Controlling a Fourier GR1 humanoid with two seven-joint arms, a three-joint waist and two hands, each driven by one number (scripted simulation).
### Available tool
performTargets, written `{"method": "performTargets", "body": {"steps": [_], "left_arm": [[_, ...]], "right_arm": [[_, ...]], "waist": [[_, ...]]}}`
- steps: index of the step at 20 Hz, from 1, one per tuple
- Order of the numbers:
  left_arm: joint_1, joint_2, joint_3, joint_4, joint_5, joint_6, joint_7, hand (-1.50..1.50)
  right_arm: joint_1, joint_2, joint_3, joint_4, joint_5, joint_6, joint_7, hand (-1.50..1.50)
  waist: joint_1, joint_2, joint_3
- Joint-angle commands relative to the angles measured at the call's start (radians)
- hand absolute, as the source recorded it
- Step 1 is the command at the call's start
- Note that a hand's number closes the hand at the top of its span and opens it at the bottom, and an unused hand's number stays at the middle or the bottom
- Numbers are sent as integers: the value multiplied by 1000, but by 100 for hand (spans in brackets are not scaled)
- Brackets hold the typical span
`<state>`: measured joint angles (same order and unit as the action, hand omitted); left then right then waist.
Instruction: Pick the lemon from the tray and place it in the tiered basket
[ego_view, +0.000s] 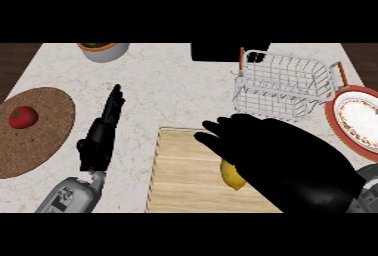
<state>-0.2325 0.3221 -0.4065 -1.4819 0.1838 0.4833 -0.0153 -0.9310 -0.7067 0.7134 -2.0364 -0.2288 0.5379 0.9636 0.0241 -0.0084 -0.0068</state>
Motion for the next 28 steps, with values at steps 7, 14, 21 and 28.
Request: {"method": "performTargets", "body": {"steps": [7,14,21,28], "left_arm": [[15,-13,4,-3,-35,15,8,0],[26,-8,31,-36,-28,16,34,0],[54,15,54,-45,-14,-27,19,0],[68,2,29,-92,-43,-16,46,0]], "right_arm": [[-198,296,239,129,4,-40,356,-150],[-237,343,316,230,-68,-58,427,-150],[-271,252,351,198,-112,-31,432,-150],[-311,243,431,239,-63,-33,405,-150]], "waist": [[-19,-1,3],[-30,-4,4],[-36,-4,5],[-27,-3,5]]}}
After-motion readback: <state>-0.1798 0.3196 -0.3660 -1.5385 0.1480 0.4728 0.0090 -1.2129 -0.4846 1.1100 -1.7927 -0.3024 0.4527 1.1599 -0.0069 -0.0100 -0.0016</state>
